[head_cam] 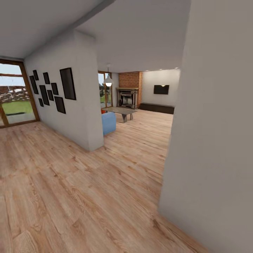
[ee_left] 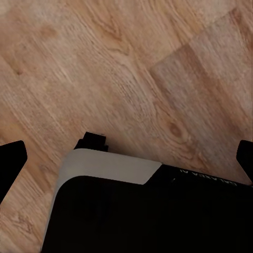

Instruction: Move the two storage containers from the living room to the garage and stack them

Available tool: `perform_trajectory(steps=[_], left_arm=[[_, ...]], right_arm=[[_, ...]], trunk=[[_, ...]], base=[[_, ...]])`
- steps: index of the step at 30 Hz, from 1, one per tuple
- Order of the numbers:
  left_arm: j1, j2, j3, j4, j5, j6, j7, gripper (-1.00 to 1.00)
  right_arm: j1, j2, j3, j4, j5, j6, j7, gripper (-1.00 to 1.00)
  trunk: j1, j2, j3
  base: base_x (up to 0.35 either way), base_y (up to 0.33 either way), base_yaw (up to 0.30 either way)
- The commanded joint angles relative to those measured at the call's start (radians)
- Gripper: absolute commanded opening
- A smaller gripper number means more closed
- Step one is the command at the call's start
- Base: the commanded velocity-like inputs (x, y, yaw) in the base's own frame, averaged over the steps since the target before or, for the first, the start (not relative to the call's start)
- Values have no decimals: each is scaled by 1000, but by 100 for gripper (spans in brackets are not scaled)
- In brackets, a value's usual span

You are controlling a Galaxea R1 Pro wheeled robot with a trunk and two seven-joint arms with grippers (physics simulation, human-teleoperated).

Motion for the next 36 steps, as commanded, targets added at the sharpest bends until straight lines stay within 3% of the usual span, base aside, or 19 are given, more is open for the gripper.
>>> perform_trajectory(steps=[1,27,36], left_arm=[[-1,0,8,1,0,-2,2,100],[-1,0,8,1,1,1,3,100],[-1,0,8,1,1,4,3,100]], right_arm=[[-1,0,3,3,9,-5,-4,100],[-1,0,3,3,9,-5,-3,100],[-1,-7,2,3,7,-3,3,100]], trunk=[[1,-1,-1],[1,-1,-1],[1,-1,-1]], base=[[281,104,284],[309,147,284],[319,55,32]])
